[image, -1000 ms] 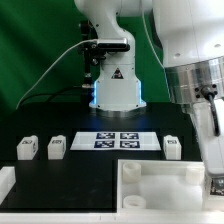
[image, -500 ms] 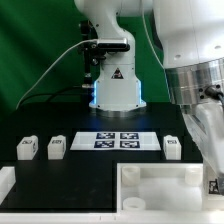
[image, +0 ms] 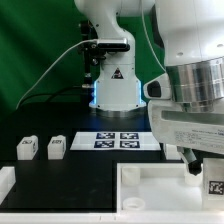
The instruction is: Assemble one leg
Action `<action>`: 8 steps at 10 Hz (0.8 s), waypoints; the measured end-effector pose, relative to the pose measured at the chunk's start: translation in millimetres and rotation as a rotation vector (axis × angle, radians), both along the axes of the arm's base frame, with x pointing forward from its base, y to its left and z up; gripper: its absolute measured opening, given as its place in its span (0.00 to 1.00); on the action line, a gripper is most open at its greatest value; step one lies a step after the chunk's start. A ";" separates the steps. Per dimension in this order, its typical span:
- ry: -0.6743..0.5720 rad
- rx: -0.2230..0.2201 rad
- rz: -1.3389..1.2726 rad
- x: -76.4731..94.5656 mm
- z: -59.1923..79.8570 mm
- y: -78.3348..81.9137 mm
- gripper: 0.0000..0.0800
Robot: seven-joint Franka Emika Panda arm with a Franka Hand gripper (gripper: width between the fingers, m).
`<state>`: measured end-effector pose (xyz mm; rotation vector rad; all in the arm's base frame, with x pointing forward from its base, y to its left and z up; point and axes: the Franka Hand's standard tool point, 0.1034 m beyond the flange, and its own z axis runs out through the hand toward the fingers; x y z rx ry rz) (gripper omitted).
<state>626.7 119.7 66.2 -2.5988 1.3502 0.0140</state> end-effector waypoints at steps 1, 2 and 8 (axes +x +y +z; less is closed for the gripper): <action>0.000 0.000 0.001 0.0 -0.1 -0.1 0.81; 0.000 0.000 0.001 -0.2 -0.4 -0.1 0.81; 0.001 -0.001 0.001 -0.5 -1.2 -0.2 0.81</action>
Offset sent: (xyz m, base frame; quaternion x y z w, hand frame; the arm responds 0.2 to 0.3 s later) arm 0.0000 0.0000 0.0000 0.0000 0.0000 0.0000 1.0000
